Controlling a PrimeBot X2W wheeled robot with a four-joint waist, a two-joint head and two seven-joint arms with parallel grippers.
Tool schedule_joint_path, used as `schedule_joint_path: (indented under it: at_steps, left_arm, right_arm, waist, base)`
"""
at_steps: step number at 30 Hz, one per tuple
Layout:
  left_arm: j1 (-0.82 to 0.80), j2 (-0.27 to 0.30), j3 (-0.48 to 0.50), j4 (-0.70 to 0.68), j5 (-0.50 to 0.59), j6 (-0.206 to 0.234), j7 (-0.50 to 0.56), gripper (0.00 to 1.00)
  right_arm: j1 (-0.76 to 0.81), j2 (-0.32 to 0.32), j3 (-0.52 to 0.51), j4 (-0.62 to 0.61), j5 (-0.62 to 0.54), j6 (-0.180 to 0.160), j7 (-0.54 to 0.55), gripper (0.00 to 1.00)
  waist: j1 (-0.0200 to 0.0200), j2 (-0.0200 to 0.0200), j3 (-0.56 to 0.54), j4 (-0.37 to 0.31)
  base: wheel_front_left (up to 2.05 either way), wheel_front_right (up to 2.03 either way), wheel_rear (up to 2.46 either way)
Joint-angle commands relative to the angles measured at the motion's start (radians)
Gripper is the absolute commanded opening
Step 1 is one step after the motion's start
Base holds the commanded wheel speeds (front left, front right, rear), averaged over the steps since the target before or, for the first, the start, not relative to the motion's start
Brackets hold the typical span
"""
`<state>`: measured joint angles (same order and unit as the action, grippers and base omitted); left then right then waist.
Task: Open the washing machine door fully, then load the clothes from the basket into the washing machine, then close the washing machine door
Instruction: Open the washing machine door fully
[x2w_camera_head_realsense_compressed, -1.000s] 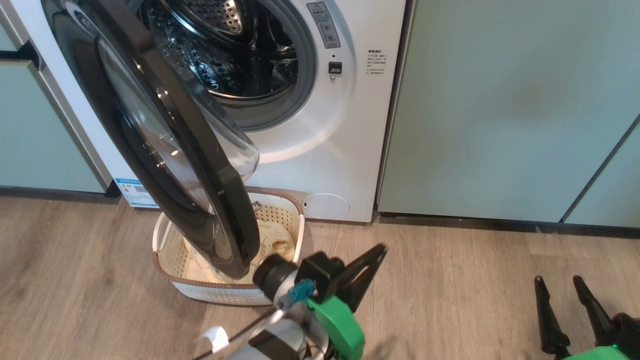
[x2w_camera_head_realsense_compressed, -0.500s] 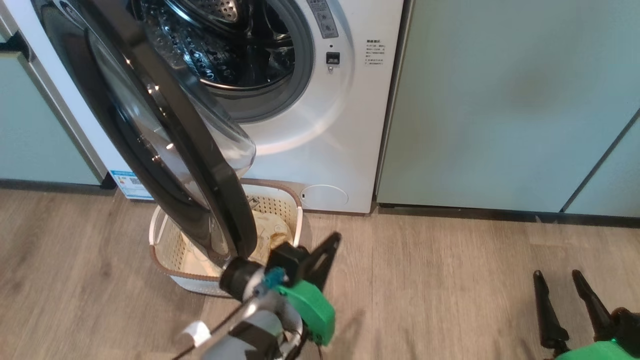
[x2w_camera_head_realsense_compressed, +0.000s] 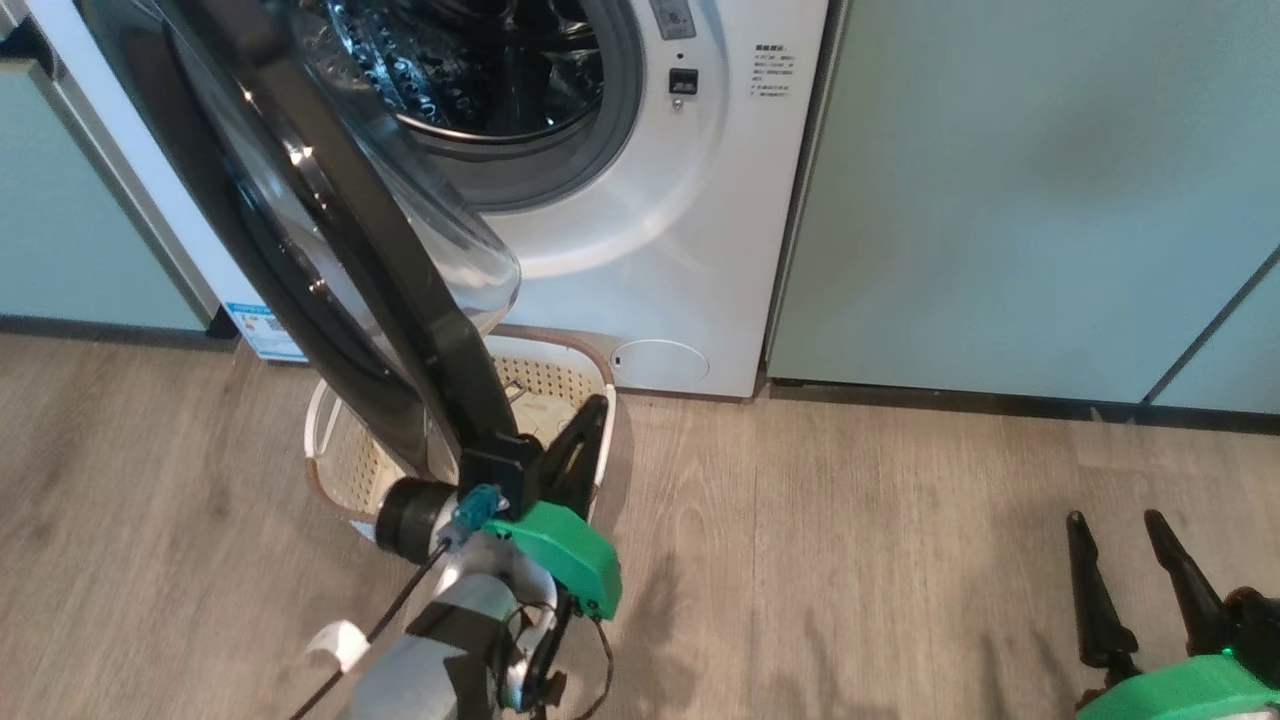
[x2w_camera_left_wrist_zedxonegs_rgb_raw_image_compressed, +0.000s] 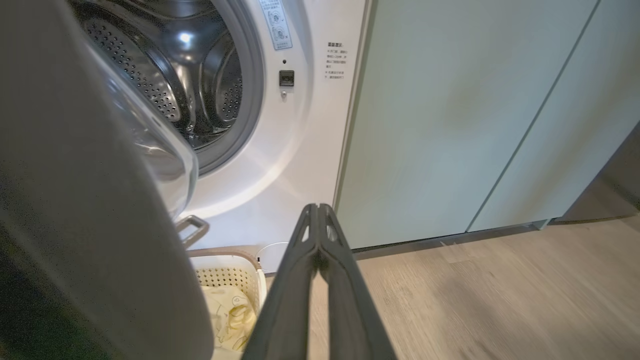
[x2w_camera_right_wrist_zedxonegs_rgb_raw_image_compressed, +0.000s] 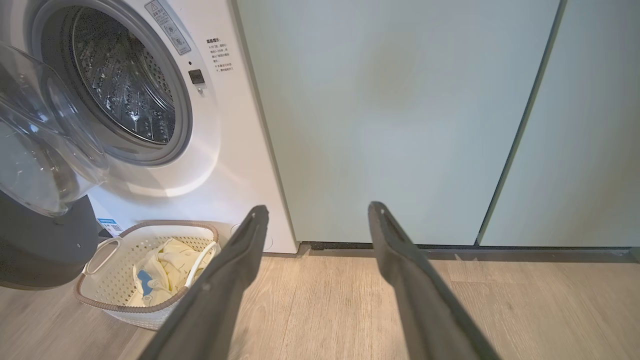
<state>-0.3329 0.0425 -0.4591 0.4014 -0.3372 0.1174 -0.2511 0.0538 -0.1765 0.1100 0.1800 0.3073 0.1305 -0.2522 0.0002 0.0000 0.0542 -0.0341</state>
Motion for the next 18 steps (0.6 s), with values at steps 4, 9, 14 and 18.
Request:
schedule_joint_path:
  at_steps: [4, 9, 14, 18]
  left_arm:
    - [-0.048, 0.008, 0.077, -0.031, 0.026, 0.003, -0.011, 0.00]
    - [-0.047, 0.008, 0.123, -0.038, 0.034, -0.001, -0.011, 0.00]
    - [-0.041, 0.008, 0.162, -0.058, 0.031, 0.001, -0.011, 0.00]
    - [-0.035, 0.008, 0.175, -0.069, 0.032, -0.004, -0.011, 0.00]
  right_arm:
    - [-0.050, -0.022, 0.024, -0.030, 0.005, 0.000, -0.010, 1.00]
    - [-0.059, -0.022, 0.025, -0.029, 0.006, 0.000, -0.010, 1.00]
    - [-0.065, -0.023, 0.026, -0.028, 0.007, 0.000, -0.010, 1.00]
    - [-0.063, -0.025, 0.024, -0.026, 0.008, 0.000, -0.010, 1.00]
  waist:
    - [-0.0002, 0.0000, 0.014, 0.008]
    - [-0.0002, 0.0000, 0.024, 0.017]
    - [-0.0002, 0.0000, 0.029, 0.028]
    - [-0.0002, 0.0000, 0.026, 0.042]
  base:
    - [0.00, 0.00, 0.00]
    - [0.00, 0.00, 0.00]
    - [0.00, 0.00, 0.00]
    - [0.00, 0.00, 0.00]
